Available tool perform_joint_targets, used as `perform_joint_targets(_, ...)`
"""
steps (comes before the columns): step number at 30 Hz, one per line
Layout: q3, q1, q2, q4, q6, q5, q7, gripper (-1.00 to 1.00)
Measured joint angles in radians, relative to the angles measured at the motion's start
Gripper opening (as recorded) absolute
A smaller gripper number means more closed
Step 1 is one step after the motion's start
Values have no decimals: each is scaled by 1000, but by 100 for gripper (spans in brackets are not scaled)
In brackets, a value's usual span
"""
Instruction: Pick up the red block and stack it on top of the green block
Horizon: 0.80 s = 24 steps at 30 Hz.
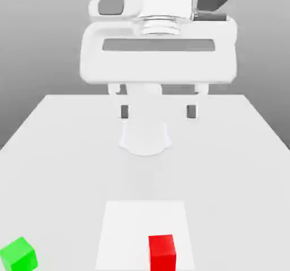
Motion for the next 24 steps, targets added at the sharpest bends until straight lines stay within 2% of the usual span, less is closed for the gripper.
perform_joint_targets(9,7,15,326,-50,120,-5,-5,0)
perform_joint_targets(14,2,20,507,-37,249,-17,3,0)
perform_joint_targets(15,0,23,540,-33,276,-19,4,-100)
perform_joint_targets(21,-1,23,556,-30,289,-21,6,-100)
perform_joint_targets(24,4,19,494,-40,236,-16,2,-100)
